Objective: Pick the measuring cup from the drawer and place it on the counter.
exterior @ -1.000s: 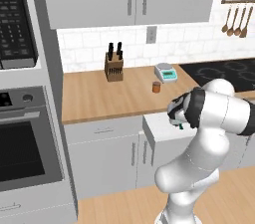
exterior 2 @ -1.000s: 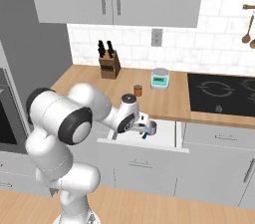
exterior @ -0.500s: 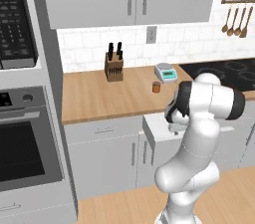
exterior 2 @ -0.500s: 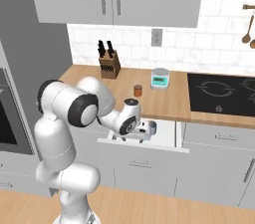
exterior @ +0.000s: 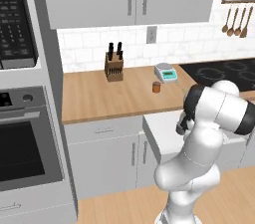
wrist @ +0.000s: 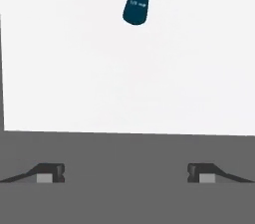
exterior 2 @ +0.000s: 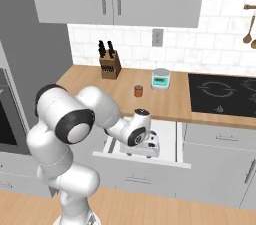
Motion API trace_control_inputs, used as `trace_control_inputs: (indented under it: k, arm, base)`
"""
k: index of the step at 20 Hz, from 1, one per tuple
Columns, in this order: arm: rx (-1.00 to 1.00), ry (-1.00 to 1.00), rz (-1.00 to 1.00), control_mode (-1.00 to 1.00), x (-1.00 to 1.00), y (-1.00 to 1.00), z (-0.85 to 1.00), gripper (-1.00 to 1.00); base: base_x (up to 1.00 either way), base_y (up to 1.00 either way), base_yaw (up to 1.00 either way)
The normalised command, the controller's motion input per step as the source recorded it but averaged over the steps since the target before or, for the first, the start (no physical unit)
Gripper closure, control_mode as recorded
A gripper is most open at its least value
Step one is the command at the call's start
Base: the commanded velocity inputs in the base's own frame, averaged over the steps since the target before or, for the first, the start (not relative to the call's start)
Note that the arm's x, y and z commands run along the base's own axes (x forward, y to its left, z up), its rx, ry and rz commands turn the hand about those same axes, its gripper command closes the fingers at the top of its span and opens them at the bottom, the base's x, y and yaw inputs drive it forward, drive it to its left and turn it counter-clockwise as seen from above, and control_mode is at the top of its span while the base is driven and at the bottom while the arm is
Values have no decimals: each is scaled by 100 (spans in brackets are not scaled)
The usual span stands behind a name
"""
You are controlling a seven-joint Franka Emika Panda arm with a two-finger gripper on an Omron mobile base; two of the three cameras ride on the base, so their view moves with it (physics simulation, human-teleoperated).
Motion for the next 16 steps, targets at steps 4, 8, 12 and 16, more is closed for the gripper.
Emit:
trace_control_inputs:
  k: [4, 8, 12, 16]
  arm:
    - [0, -1, 10, -100, -78, -8, 23, -100]
    - [6, -10, 14, -100, 31, 0, 51, -100]
    - [14, -15, 12, -100, 80, 0, 14, -100]
    - [16, -3, 5, -100, 68, -11, 0, -100]
  base:
    - [0, 0, 0]
    - [0, 0, 0]
    - [0, 0, 0]
    - [0, 0, 0]
